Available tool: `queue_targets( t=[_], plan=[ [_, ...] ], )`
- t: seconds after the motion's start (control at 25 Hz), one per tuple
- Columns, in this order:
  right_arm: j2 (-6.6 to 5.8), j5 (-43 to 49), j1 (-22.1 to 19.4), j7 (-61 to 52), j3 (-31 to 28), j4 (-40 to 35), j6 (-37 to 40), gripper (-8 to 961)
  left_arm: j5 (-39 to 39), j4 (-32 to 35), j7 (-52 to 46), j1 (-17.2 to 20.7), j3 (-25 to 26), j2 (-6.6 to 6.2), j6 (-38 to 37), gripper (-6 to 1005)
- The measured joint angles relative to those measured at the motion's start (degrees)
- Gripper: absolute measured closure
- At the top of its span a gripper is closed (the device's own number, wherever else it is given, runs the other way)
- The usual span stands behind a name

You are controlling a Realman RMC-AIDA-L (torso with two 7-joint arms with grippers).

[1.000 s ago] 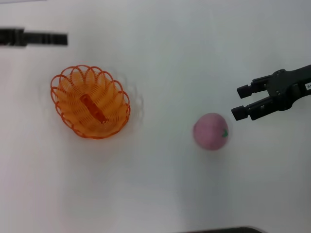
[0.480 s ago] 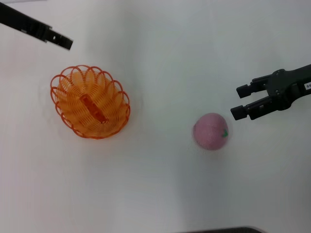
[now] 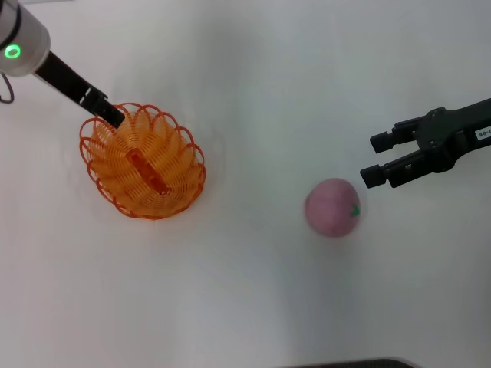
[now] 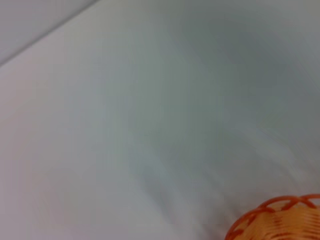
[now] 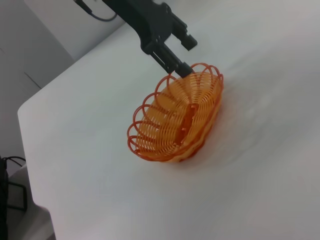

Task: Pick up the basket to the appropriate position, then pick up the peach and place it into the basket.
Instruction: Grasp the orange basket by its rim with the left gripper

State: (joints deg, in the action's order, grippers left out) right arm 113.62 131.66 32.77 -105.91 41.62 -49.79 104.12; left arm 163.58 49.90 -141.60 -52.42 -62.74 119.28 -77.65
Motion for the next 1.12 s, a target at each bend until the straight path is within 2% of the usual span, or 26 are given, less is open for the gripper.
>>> queue_targets(
  t=[0.44,0.64,0.84,1.12],
  plan=[
    [0.35,0.01,0.19,0.09,0.23,0.49,-0.75,0,0.17,-5.27,-0.11,-0.16,-1.86,0.57,4.47,200],
    [0.46,0.41,0.19,0.08,0.48,0.49,-1.13,1,0.15,-5.37,-0.14,-0.10,-2.40,0.83,4.87,410],
    [0.55,0.68,0.19,0.08,0.48,0.49,-1.40,1,0.15,-5.04,-0.16,-0.10,-2.47,0.87,4.90,666],
    [0.55,0.71,0.19,0.09,0.42,0.49,-1.40,1,0.08,-4.03,-0.72,-0.18,-1.77,0.88,3.95,805]
  ],
)
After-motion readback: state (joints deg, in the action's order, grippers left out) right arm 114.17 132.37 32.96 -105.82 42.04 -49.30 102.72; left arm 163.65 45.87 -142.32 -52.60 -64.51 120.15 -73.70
